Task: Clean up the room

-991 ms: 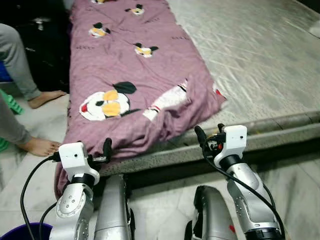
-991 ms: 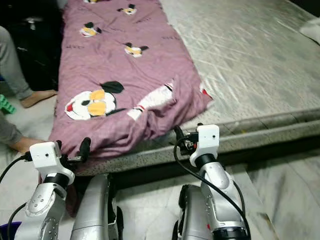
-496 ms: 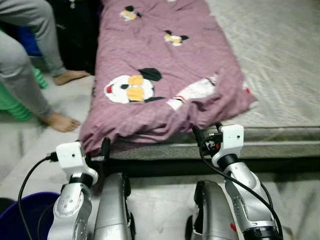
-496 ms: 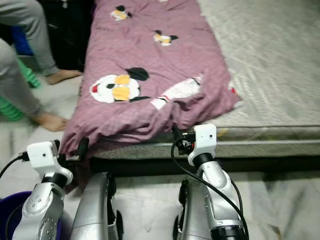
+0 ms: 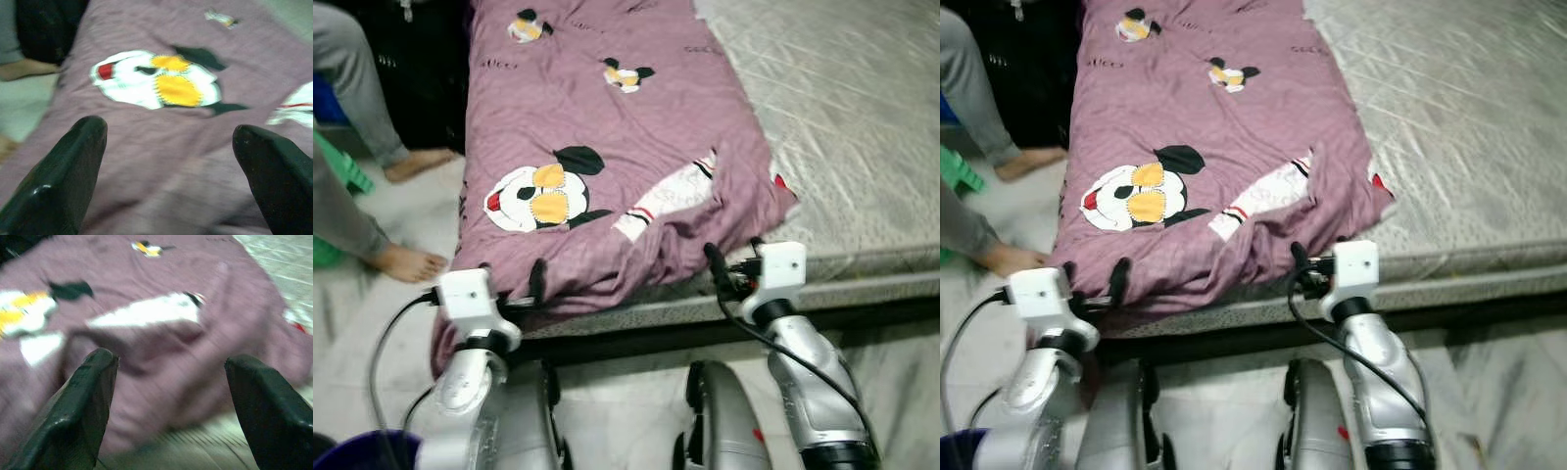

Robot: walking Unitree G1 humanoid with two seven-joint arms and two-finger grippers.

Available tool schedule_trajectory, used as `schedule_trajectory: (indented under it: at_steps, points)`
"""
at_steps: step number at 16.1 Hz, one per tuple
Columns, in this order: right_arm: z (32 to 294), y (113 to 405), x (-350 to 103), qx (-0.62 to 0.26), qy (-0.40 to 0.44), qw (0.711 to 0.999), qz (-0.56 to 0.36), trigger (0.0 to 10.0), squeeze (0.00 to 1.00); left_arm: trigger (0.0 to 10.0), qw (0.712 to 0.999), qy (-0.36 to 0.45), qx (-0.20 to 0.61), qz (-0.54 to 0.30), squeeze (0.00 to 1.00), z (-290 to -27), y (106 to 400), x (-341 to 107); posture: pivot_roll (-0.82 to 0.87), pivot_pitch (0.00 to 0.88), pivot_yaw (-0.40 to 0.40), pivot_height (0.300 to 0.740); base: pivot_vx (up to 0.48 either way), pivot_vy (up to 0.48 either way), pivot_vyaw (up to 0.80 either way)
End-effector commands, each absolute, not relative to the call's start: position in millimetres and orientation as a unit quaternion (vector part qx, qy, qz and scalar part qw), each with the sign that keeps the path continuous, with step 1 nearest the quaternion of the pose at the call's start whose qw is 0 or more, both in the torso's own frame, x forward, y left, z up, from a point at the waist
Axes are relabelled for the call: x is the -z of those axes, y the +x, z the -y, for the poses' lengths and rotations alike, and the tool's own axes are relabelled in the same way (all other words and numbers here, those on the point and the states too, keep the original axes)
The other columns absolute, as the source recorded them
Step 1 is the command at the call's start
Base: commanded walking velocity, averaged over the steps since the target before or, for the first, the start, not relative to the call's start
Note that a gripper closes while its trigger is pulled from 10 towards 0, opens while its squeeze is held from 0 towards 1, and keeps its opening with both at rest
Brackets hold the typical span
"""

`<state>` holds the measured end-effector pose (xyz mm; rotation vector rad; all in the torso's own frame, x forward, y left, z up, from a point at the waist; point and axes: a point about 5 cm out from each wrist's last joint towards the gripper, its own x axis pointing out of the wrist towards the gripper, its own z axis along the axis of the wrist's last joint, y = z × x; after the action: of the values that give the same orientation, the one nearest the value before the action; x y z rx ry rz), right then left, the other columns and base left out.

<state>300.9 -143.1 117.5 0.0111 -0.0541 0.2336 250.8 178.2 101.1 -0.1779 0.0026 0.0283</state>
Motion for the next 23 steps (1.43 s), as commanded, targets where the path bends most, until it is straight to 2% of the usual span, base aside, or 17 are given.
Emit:
schedule_trajectory:
  at_steps: [1,4,9,12,18,21,23]
  points:
    - [151.5,297.9,-111.4,-0.106,0.0,0.994,0.017,10.0,0.0,10.0,0.996,-0.091,-0.011,-0.001,0.0,-175.2,251.3,-101.4,0.06,0.208,0.006,0.528,0.322,0.0,0.0]
    - [151.5,297.6,-110.0,-0.105,-0.002,0.994,0.015,10.0,0.0,10.0,0.996,-0.088,-0.011,-0.002,0.0,-175.1,251.3,-101.1,0.06,0.21,0.007,0.528,0.314,0.0,0.0]
    - [154.5,295.6,-107.3,-0.103,-0.006,0.995,0.011,10.0,0.0,10.0,0.995,-0.083,-0.052,-0.011,0.0,-181.9,251.9,-97.6,0.06,0.216,0.006,0.528,0.0,0.0,0.0]
    - [157.1,294.5,-107.0,-0.101,-0.012,0.995,0.009,10.0,0.0,10.0,0.993,-0.079,-0.083,-0.007,0.0,-193.5,255.3,-98.8,0.05,0.218,0.005,0.528,0.0,0.0,0.0]
    - [165.0,291.1,-105.0,-0.096,-0.024,0.995,0.004,10.0,0.0,10.0,0.975,-0.02,-0.218,0.027,0.0,-244.3,257.0,-117.9,0.05,0.221,0.002,0.528,0.0,0.0,0.0]
    - [169.1,289.8,-101.8,-0.096,-0.03,0.995,-0.006,10.0,0.0,10.0,0.975,-0.008,-0.223,0.018,0.0,-260.0,262.9,-118.4,0.05,0.226,-0.001,0.528,0.0,0.0,0.0]
    - [169.0,293.0,-102.4,-0.103,-0.033,0.994,-0.008,10.0,0.0,10.0,0.979,-0.013,-0.202,0.005,0.0,-257.3,268.7,-114.5,0.04,0.228,0.002,0.528,0.0,0.0,0.0]
